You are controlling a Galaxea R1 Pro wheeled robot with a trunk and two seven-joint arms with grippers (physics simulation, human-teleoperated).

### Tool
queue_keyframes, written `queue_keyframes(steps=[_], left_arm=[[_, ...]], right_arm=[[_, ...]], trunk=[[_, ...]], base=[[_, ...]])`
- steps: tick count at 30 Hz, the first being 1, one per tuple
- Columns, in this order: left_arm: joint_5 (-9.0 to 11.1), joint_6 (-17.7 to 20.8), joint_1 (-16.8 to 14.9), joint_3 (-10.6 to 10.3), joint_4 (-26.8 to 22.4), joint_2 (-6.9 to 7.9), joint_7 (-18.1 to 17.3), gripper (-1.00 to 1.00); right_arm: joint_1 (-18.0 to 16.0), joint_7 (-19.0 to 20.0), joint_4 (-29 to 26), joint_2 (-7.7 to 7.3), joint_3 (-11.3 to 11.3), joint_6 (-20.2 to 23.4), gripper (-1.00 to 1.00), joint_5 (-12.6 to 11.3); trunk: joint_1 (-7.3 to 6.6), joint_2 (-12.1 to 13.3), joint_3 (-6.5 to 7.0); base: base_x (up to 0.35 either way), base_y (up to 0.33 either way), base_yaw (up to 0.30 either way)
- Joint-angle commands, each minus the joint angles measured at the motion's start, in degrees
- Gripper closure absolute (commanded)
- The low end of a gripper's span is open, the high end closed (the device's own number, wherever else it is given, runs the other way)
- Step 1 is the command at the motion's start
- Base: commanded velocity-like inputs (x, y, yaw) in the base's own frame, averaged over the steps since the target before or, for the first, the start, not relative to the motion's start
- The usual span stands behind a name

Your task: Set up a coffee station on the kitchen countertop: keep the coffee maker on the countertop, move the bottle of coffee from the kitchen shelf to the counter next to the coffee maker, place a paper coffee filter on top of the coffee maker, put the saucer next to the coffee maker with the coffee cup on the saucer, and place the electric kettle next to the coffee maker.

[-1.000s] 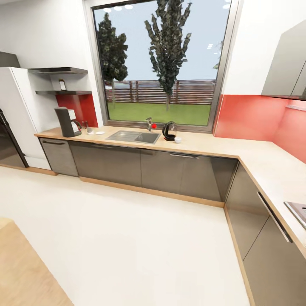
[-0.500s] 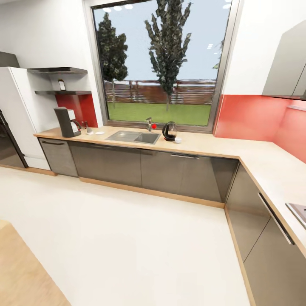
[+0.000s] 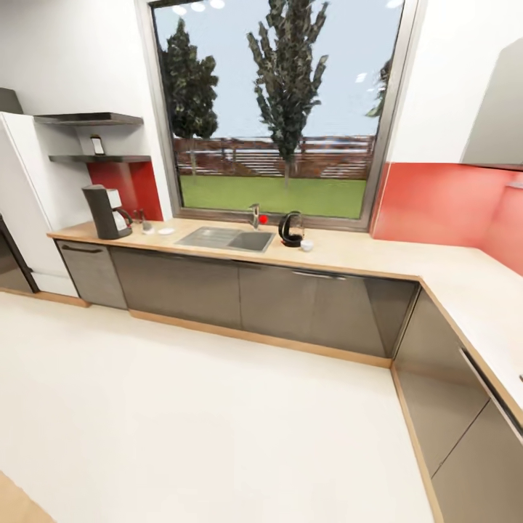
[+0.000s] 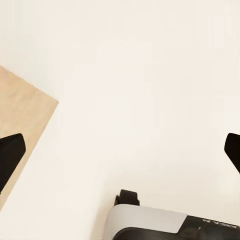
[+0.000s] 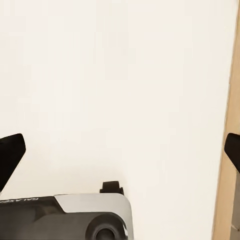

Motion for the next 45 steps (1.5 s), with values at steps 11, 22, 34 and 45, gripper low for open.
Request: queue_keyframes(steps=[11, 22, 34, 45], left_arm=[[-0.4, -0.2, 0.8, -0.3, 0.2, 0.25, -0.1, -1.00], [-0.3, -3.0, 0.7, -0.2, 0.7, 1.12, -0.1, -1.00], [-0.4, -3.4, 0.7, -0.2, 1.0, 1.10, -0.1, -1.00], [-0.4, -3.4, 0.5, -0.2, 0.4, 1.24, -0.1, -1.00]], right_arm=[[-0.1, -0.4, 0.1, 0.06, -0.1, -0.2, -1.00, 0.0], [0.0, -0.4, 0.1, 0.05, -0.1, -0.2, -1.00, 0.1], [0.0, -0.4, 0.1, 0.08, 0.0, -0.2, -1.00, 0.1], [0.0, -0.5, 0.1, 0.08, 0.0, -0.2, -1.00, 0.1]], trunk=[[0.07, -0.1, -0.12], [0.07, -0.1, -0.12], [0.07, -0.1, -0.12], [0.07, -0.1, -0.20]], base=[[0.337, 0.000, 0.000], [0.337, 0.022, 0.000], [0.337, 0.088, 0.137], [0.337, 0.022, 0.154]])
